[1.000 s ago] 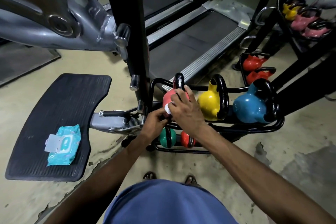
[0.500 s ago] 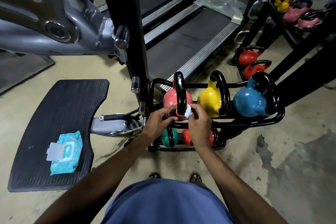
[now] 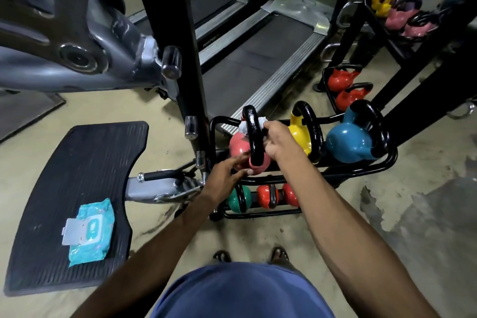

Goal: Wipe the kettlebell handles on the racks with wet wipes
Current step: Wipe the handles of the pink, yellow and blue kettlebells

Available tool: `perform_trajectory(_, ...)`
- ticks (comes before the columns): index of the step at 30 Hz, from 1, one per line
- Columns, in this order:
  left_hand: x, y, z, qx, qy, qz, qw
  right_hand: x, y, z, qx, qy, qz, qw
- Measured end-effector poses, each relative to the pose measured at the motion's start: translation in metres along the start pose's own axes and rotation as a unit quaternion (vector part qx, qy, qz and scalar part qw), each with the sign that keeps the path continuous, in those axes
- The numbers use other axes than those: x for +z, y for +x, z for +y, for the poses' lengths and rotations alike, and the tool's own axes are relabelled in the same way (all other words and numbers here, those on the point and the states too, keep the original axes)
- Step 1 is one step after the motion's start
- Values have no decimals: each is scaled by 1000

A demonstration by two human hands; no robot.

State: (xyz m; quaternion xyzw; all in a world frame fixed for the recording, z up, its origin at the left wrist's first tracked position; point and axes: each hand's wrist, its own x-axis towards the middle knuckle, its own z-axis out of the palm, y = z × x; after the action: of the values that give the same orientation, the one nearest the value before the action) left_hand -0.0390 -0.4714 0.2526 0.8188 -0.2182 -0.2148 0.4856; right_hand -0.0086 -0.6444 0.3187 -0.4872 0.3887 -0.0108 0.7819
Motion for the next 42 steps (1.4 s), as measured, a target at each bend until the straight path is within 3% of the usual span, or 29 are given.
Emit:
perform_trajectory(3, 1, 1, 0, 0, 9, 8, 1000, -16, -20, 27, -86, -71, 38, 993)
perform_trajectory(6, 0, 2, -1, 3, 7, 12, 1000, -43, -43, 63, -183, -163, 19, 969)
perform_trajectory(12, -5, 6, 0, 7, 8, -7, 1000, -35, -55, 75, -291, -134, 78, 944)
perform_trajectory(19, -9, 6, 6, -19, -52, -20, 998, 13, 10, -7, -237, -313, 125, 911)
perform_trajectory(21, -10, 7, 8, -15, -43, -19, 999, 25, 21, -30, -219, -392, 133, 884)
perform_trajectory(26, -10, 5, 14, 14, -70, -5, 997, 52, 23, -56, -236, -626, 77, 740)
perform_trajectory(30, -2, 1, 26, 38, -61, 19, 997, 68, 13, -56, -288, -780, -28, 555)
perform_trajectory(33, 1, -3, 29, 54, -28, 26, 998, 62, -4, -47, -343, -836, -87, 419)
perform_trajectory(36, 6, -10, 25, 71, -2, 15, 997, 39, -17, -30, -426, -833, -93, 340)
perform_trajectory(37, 7, -12, 25, 72, 0, 17, 997, 28, -18, -20, -455, -820, -88, 335)
perform_trajectory(38, 8, -14, 24, 69, -4, 18, 997, 15, -20, -10, -476, -796, -81, 364)
perform_trajectory(40, 8, -18, 25, 65, -1, 17, 998, -10, -30, 15, -492, -692, -50, 526)
perform_trajectory(42, 7, -20, 25, 64, 5, 19, 998, -24, -47, 38, -515, -552, 29, 656)
